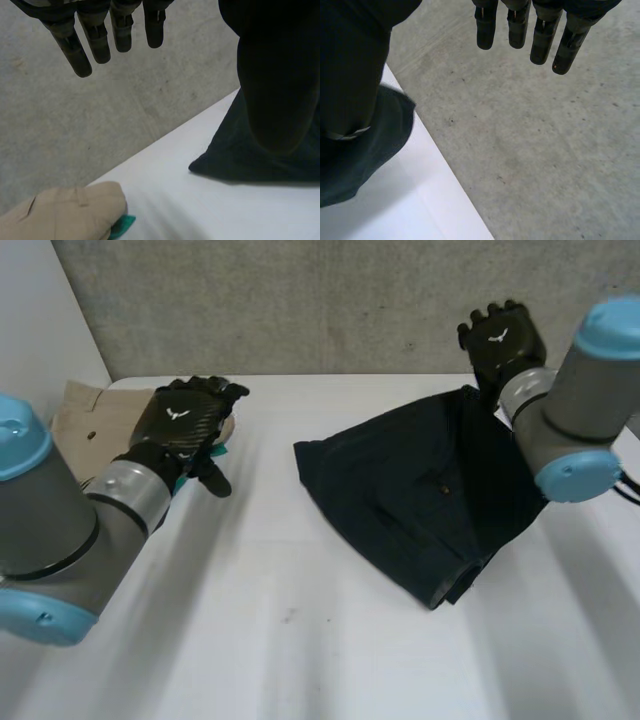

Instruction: Fold the laundry.

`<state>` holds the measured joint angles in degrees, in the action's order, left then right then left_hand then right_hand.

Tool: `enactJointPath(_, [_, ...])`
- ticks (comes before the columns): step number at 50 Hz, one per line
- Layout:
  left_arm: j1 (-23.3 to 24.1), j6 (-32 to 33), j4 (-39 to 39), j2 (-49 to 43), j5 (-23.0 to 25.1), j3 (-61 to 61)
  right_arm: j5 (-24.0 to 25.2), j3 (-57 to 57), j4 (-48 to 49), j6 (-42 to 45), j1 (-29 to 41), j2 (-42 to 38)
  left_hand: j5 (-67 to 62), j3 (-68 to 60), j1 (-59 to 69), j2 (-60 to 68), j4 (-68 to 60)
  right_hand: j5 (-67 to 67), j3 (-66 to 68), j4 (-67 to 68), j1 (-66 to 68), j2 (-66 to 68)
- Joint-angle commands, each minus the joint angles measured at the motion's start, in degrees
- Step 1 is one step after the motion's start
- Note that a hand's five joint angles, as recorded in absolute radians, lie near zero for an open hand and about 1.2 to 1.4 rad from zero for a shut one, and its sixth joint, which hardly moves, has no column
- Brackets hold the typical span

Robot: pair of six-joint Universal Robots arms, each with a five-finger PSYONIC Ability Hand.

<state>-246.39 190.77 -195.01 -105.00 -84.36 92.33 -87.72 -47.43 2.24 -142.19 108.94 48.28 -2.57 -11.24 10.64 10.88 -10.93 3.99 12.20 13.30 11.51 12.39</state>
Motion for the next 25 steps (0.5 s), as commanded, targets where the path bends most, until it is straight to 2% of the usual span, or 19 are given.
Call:
enactJointPath(1, [0.03,2.15,-1.07,-7.67,5.43,-6.54,-5.78,-10.90,-11.18,-9.21,0.40,15.42,1.52,0.19,0.41,0.18,-0.13,-3.99,-2.20,-3.30,-1.51,-2.39])
enactJointPath(9, [-0.14,3.91,-1.60,-11.19,6.49,-8.92,-3.25,-24.44,-20.60,-25.48,0.75,20.44,1.52,0.19,0.41,0.18,-0.13,-3.23,-1.44,-2.54,-0.75,-1.64])
enactJointPath(15, [-0.05,3.82,-1.60,-11.28,6.40,-8.39,-2.98,-33.68,-18.94,-33.41,3.47,22.21,1.69,0.36,0.24,0.01,0.04,-3.40,-1.61,-2.71,-0.92,-1.80])
enactJointPath(19, [-0.05,3.82,-1.60,-11.28,6.40,-8.04,-3.50,-36.15,-15.34,-35.87,6.46,20.81,1.85,0.52,0.08,-0.16,0.21,-3.23,-1.44,-2.54,-0.75,-1.64])
enactJointPath(25, [-0.05,3.82,-1.60,-11.19,6.31,-7.69,-5.52,-33.43,-12.43,-38.68,8.22,13.52,1.85,0.52,0.08,-0.16,0.21,-2.73,-0.94,-2.04,-0.25,-1.13])
